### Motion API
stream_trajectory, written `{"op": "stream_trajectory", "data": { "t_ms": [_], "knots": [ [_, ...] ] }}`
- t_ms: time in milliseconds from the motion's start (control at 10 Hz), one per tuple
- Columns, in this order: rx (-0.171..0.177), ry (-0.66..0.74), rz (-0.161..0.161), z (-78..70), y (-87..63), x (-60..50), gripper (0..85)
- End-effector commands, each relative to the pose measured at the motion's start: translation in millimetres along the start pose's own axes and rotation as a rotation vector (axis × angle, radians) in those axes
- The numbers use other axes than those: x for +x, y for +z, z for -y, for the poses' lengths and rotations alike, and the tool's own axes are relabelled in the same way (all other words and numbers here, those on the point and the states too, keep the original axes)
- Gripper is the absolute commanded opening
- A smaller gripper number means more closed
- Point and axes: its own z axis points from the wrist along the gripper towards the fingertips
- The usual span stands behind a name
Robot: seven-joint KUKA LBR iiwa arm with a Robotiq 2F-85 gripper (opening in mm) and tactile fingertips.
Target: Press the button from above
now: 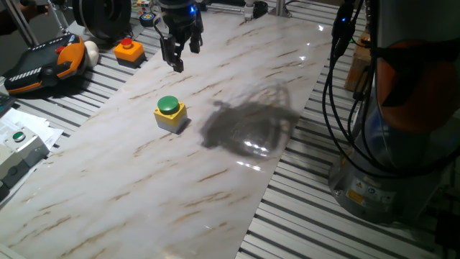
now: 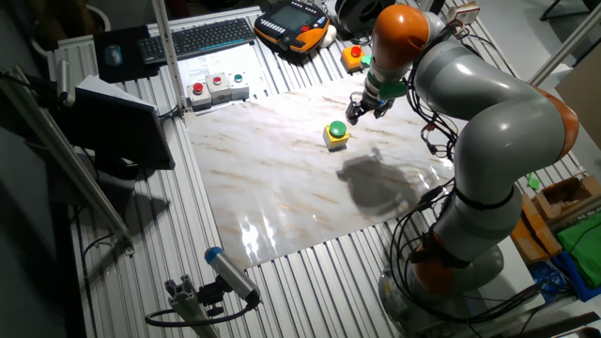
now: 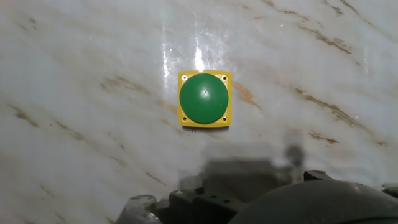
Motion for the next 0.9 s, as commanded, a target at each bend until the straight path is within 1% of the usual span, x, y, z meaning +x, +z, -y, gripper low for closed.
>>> {"op": "stream_trajectory", "data": {
  "t_ms": [0,200,800],
  "knots": [
    [-0.002,-0.073,-0.003,-0.1,-1.9,-0.3,0.7],
    [-0.003,-0.073,-0.006,-0.1,-3.4,0.0,0.7],
    [0.001,-0.072,-0.003,-0.2,-0.7,-1.0,0.7]
  ]
}}
